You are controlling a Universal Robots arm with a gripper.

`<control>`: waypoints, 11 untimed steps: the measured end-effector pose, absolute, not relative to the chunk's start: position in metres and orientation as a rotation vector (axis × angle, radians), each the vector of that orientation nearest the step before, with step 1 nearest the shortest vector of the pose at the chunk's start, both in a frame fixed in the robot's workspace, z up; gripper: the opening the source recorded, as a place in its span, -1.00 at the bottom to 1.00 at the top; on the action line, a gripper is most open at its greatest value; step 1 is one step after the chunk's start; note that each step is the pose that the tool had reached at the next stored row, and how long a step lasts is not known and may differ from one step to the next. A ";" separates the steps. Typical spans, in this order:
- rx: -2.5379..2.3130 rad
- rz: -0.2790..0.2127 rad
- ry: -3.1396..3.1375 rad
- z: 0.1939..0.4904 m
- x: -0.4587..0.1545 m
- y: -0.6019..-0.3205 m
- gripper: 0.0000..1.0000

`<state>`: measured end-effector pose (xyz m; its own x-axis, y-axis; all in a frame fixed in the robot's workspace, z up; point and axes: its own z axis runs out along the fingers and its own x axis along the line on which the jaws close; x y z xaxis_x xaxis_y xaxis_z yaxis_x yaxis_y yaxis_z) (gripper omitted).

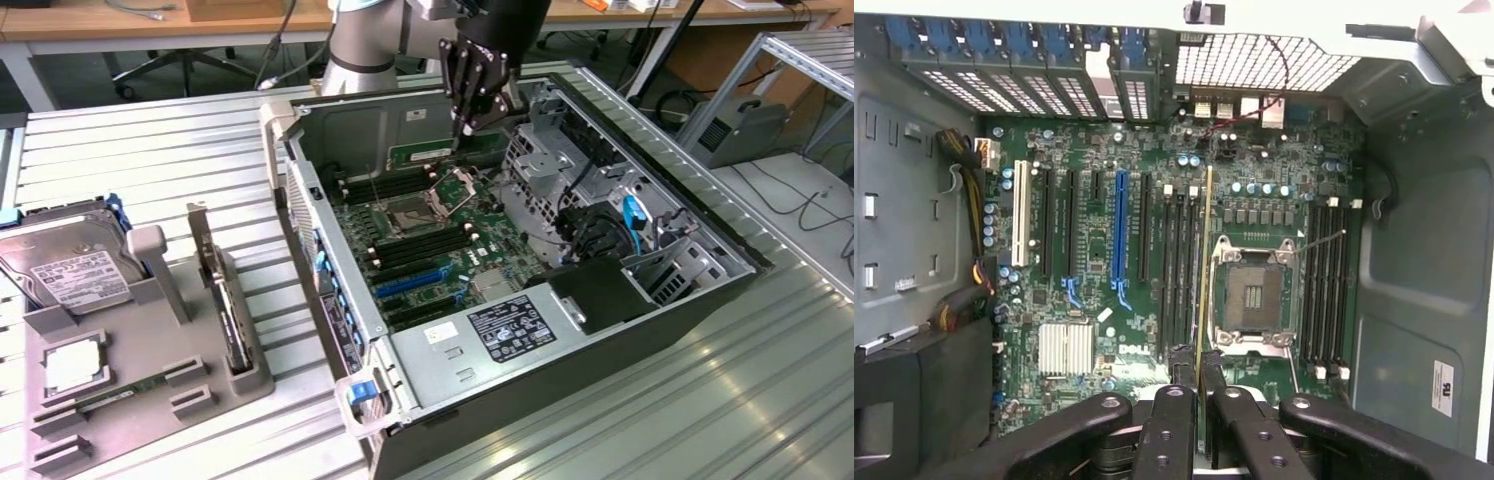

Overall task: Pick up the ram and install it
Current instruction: 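Insert the ram into the slot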

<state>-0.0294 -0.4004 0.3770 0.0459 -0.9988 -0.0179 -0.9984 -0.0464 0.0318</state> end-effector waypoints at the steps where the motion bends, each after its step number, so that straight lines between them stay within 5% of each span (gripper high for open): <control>1: 2.263 -0.053 -2.161 0.376 -0.029 -0.400 -0.73; 11: 2.260 -0.045 -2.158 0.365 -0.030 -0.400 -0.73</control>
<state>-0.0297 -0.4005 0.3652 0.0460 -0.9989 -0.0092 -0.9984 -0.0463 0.0321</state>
